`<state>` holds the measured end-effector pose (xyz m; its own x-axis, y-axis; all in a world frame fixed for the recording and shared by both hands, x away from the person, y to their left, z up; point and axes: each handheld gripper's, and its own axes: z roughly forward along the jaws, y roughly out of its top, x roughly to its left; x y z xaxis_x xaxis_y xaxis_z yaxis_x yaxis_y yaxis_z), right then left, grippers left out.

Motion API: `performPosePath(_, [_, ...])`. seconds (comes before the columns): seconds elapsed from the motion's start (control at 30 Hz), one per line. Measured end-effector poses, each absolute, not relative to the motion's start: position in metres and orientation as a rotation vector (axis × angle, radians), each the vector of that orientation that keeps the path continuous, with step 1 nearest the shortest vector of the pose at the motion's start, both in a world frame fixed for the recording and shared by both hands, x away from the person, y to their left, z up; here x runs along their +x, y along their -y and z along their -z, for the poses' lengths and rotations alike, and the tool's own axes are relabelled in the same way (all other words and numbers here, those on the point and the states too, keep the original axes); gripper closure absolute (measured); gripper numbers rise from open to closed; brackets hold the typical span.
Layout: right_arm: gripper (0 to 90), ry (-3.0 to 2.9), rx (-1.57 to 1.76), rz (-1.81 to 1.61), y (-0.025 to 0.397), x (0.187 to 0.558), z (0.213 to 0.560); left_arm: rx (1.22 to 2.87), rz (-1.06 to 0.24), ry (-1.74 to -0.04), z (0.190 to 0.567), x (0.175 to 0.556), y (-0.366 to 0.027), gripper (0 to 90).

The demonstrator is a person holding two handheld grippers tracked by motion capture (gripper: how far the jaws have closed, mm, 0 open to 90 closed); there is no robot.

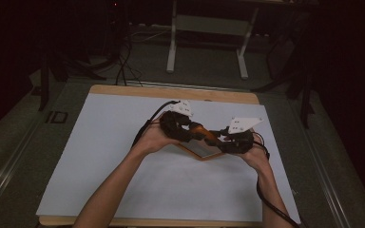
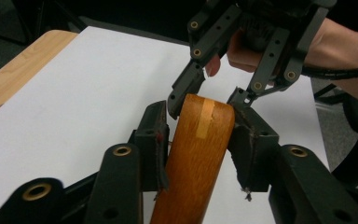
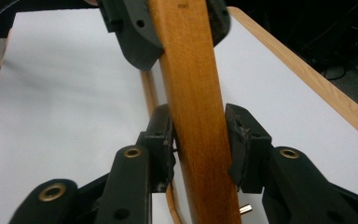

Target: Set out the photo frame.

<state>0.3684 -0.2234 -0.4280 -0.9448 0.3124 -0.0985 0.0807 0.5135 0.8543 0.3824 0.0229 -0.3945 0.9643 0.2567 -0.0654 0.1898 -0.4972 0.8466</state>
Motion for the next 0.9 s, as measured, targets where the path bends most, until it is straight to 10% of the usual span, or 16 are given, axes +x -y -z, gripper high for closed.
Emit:
performPosePath(0.33, [68.6, -2.498, 0.383, -1.399, 0.236, 0.366, 0.430, 2.020, -0.129, -0.400, 0.396, 0.385, -0.039, 41.3])
performPosePath(0.9, [68.8, -2.440, 0.493, -1.488, 0.259, 0.359, 0.441, 1.780, -0.116, -0.519, 0.441, 0.387, -0.075, 38.1])
